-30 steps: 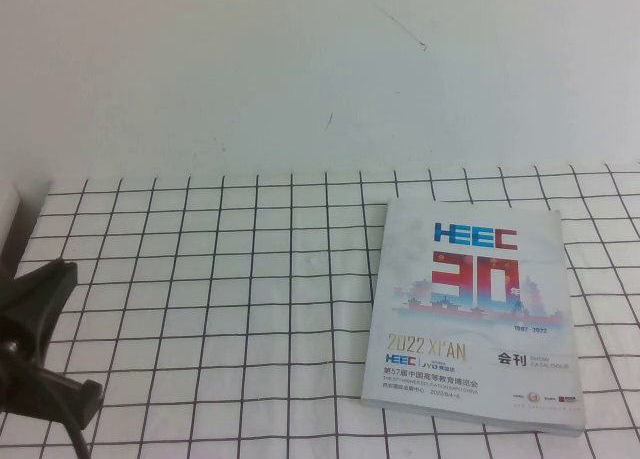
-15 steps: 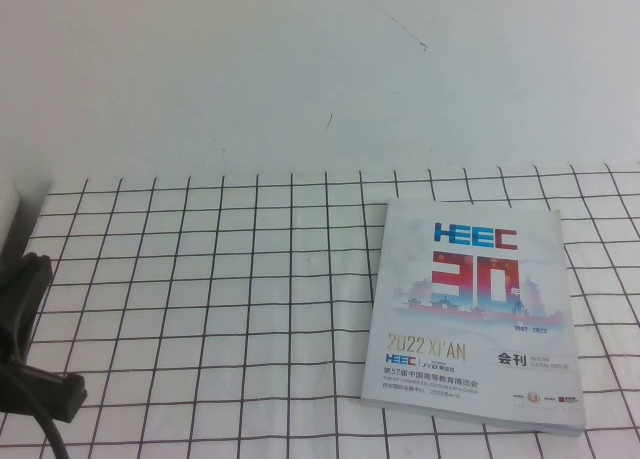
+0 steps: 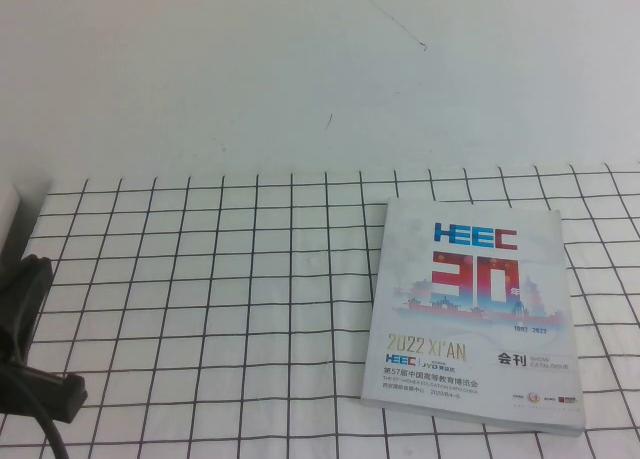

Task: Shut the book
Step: 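Close the open booklet and leave it lying on the table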

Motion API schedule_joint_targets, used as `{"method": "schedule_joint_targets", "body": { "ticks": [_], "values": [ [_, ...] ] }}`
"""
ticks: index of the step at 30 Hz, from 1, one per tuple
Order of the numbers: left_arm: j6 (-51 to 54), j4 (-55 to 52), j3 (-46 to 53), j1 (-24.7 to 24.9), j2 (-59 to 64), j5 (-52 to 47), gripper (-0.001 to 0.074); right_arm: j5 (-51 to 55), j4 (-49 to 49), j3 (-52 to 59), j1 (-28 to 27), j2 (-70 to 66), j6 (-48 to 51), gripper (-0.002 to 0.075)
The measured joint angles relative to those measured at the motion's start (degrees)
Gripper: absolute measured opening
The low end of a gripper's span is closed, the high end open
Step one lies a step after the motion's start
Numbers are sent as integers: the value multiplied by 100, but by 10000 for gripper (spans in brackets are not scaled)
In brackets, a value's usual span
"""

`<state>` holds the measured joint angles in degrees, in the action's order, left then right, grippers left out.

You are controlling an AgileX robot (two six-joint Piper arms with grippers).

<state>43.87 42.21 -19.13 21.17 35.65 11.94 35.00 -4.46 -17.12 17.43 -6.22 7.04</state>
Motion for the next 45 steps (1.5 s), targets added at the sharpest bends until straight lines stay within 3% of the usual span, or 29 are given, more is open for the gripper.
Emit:
{"method": "schedule_joint_targets", "body": {
  "ticks": [8,17,24,31,38,45],
  "values": [
    [0,9,284,0,-330,0,-4,0,23,0,0,0,0,-3],
    [-100,301,1917,0,-1594,22,-4,0,31,0,0,0,0,-3],
    [493,1231,2038,-75,-1984,-332,-4,0,45,0,0,0,0,-3],
    [1551,1320,2038,-635,-2395,-633,-4,0,45,0,0,0,0,-3],
    [2448,1320,2038,-1580,-3529,-1388,-4,0,47,0,0,0,0,-3],
    [2406,1186,2038,-1859,-3597,-1734,-4,0,47,0,0,0,0,-3]
  ]
}}
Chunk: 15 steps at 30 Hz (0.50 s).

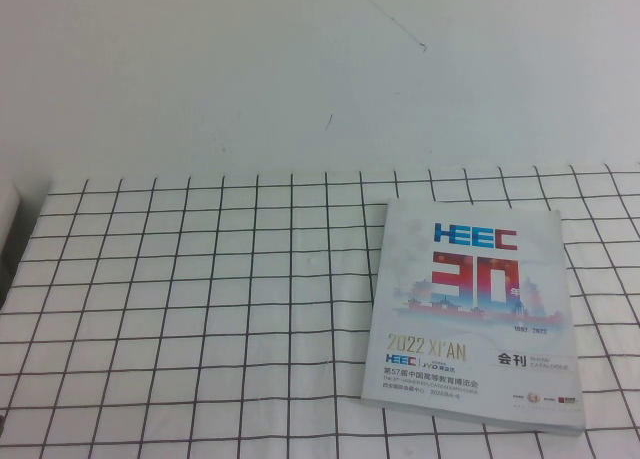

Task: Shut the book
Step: 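Close the open booklet and leave it lying on the table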

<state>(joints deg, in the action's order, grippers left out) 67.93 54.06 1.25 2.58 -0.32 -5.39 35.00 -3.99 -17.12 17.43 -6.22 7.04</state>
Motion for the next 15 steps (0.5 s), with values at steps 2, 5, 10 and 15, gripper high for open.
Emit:
{"method": "schedule_joint_targets", "body": {
  "ticks": [2,5,10,15],
  "values": [
    [-575,-561,0,0,11,-72,-4,0,0,0,0,0,0,-3],
    [-2605,-2320,0,0,24,-349,-4,0,10,0,0,0,0,-3],
    [-6168,-4578,-10,0,3,-1212,-4,12,10,0,0,0,0,-3],
    [-6635,-5002,-10,0,-34,-1247,-4,12,20,0,0,0,0,-3]
  ]
}}
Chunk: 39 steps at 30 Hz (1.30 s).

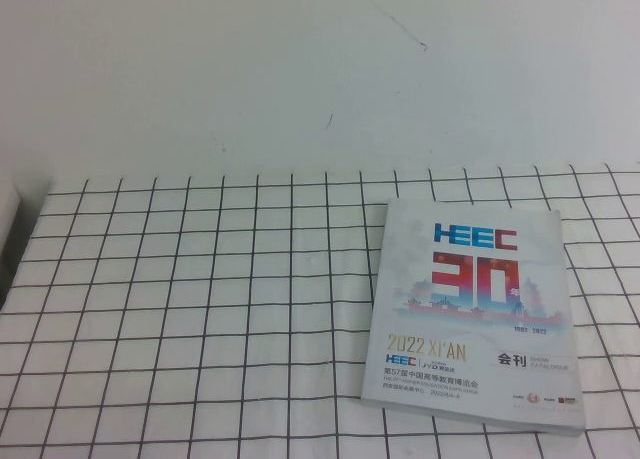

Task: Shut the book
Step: 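Close the open booklet and leave it lying on the table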

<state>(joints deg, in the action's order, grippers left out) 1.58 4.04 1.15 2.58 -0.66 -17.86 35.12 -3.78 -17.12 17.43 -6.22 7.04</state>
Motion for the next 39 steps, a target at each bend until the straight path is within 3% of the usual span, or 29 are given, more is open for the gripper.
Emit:
{"method": "schedule_joint_targets", "body": {
  "ticks": [21,30,39],
  "values": [
    [449,130,-8,10,0,-35,-4,0,0,0,0,0,0,-3],
    [436,163,-8,394,-7,-35,-4,0,0,0,0,0,0,-3],
    [436,172,-8,400,-7,-37,-4,0,0,0,0,0,0,-3]
  ]
}}
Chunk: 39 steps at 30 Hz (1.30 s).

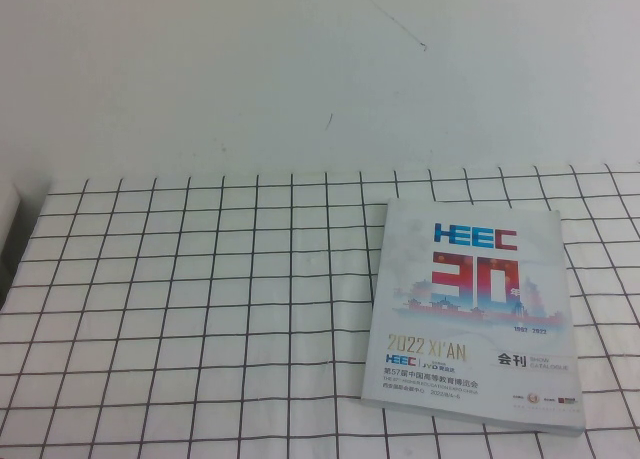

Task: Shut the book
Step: 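Close the open booklet and leave it lying on the table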

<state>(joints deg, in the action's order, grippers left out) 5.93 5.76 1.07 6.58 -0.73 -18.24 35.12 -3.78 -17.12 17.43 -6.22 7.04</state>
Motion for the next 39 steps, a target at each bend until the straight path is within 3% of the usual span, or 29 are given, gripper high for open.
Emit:
{"method": "schedule_joint_targets", "body": {
  "ticks": [19,24,30,33,39],
  "values": [
    [13,0,0,0,0,0,-4,0,32,24,-37,87,0,-3],
    [13,0,0,8,0,-10,-4,-290,61,303,-639,570,0,-3],
    [3,13,0,8,0,-10,-4,-1587,-68,1227,-1550,691,-25,-3],
    [3,13,0,8,0,-10,-4,-2118,-81,1750,-1689,691,-334,-3],
    [3,26,0,8,0,-12,-4,-1487,-139,1831,-1700,691,-850,-3]
  ]
}}
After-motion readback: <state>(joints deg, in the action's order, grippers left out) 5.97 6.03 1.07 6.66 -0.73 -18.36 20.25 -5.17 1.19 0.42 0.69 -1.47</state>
